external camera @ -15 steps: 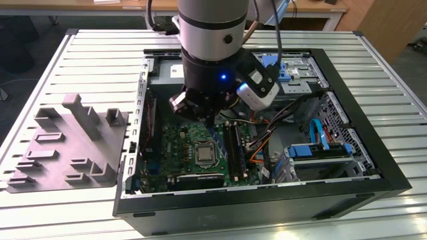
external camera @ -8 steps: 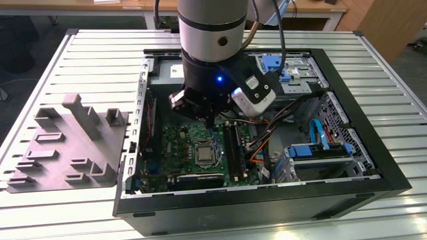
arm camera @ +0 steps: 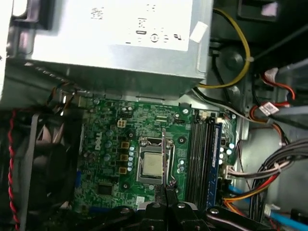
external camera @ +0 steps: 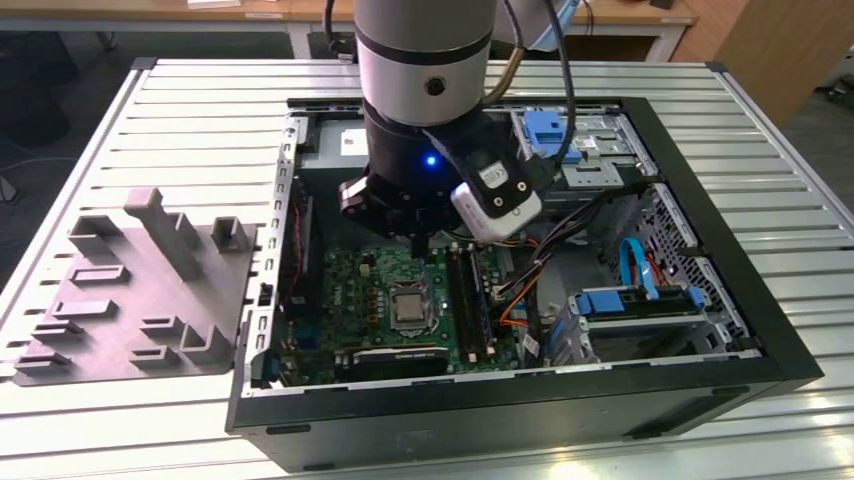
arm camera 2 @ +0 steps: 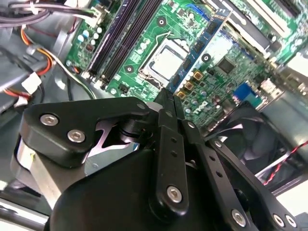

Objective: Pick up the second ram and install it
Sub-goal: 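Insert the second ram into the second slot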

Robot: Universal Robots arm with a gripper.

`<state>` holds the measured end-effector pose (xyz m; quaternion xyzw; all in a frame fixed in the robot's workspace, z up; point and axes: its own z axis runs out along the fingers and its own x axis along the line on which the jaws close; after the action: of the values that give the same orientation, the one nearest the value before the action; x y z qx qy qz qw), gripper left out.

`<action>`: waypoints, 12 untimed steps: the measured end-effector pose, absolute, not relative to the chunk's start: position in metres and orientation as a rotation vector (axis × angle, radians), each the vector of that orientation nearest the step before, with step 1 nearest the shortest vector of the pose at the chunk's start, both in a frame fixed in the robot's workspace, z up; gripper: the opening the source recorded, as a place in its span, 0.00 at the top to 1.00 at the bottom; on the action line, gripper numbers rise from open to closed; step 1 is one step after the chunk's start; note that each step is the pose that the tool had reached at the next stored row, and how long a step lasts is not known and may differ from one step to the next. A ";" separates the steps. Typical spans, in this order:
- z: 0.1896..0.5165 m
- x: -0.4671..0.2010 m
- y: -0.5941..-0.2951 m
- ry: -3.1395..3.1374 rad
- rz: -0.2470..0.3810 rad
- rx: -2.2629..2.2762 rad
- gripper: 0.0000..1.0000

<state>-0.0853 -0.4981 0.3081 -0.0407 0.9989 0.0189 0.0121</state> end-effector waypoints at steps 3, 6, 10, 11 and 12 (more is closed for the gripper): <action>0.308 -0.085 -0.498 3.116 0.058 -0.046 0.88; 0.308 -0.085 -0.498 3.115 0.059 -0.041 0.88; 0.307 -0.085 -0.498 3.114 0.078 -0.041 0.88; 0.307 -0.085 -0.498 3.113 0.085 -0.041 0.88; 0.307 -0.085 -0.498 3.113 0.093 -0.041 0.88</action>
<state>-0.0854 -0.4981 0.3068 -0.0131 0.9994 0.0297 0.0135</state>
